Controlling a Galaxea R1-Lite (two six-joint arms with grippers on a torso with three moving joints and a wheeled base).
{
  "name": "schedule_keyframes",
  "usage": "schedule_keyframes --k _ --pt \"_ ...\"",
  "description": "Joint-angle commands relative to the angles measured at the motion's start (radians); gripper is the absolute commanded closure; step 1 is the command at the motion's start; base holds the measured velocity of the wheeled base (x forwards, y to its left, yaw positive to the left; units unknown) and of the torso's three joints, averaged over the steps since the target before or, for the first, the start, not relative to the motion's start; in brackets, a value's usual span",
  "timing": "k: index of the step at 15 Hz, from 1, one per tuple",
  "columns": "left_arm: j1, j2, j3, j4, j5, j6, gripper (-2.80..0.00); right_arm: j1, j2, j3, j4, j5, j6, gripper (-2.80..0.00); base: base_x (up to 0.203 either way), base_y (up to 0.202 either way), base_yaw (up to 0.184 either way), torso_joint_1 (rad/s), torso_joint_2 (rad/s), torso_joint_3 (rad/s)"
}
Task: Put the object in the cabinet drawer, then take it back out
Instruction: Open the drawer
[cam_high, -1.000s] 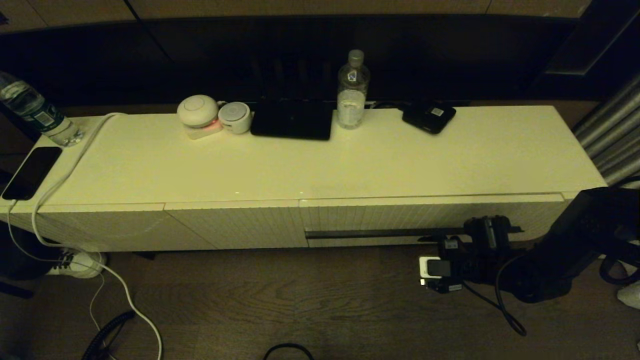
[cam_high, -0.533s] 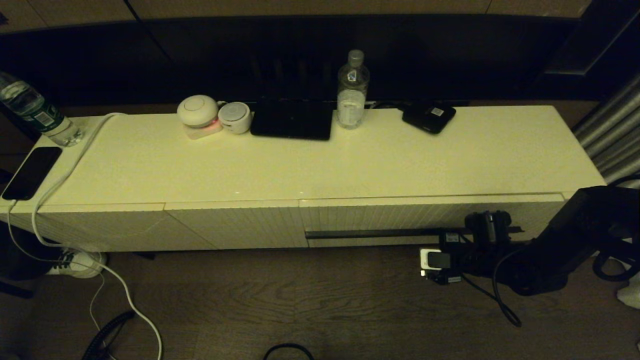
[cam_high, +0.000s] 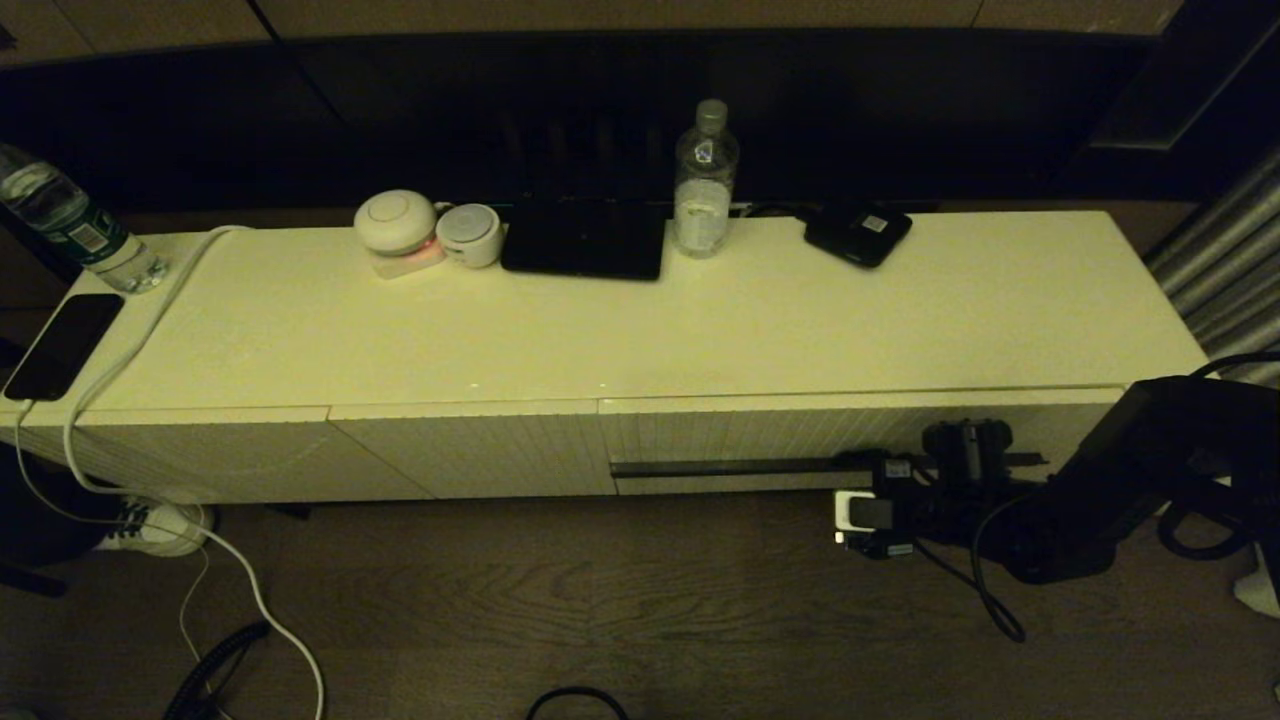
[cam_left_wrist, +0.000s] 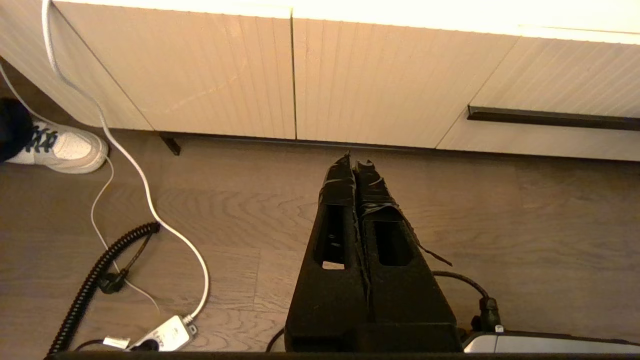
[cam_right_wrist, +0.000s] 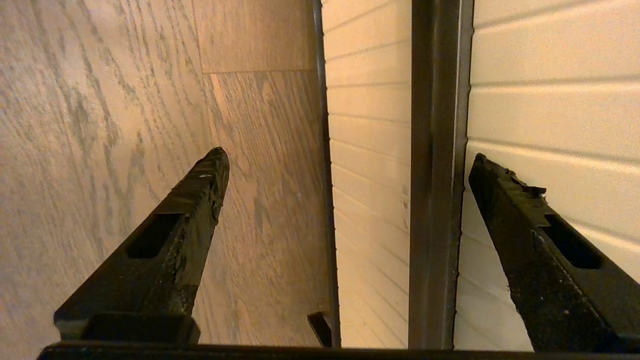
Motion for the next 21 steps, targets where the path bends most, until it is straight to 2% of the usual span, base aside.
schedule_keyframes --k 1,8,19,21 --pt "0.001 -0.002 0.000 0.000 0.001 -0.001 0.00 -0.003 0.024 -0.018 -0.004 0.002 -0.007 -2.80 0.000 0.000 0.000 0.000 0.00 0.000" --pt "0.001 -0.002 0.000 0.000 0.001 -0.001 0.00 -0.015 0.045 -0.015 -0.006 0.004 -0.007 -2.80 0.000 0.000 0.000 0.000 0.00 0.000" --pt "0.001 -0.002 0.000 0.000 0.001 -0.001 0.00 0.008 -0.035 0.204 -0.092 0.005 0.007 -2.80 0.000 0.000 0.000 0.000 0.00 0.000" --pt "0.000 -0.002 0.000 0.000 0.001 -0.001 0.00 0.020 -0.032 0.238 -0.106 0.005 0.037 -2.80 0.000 0.000 0.000 0.000 0.00 0.000"
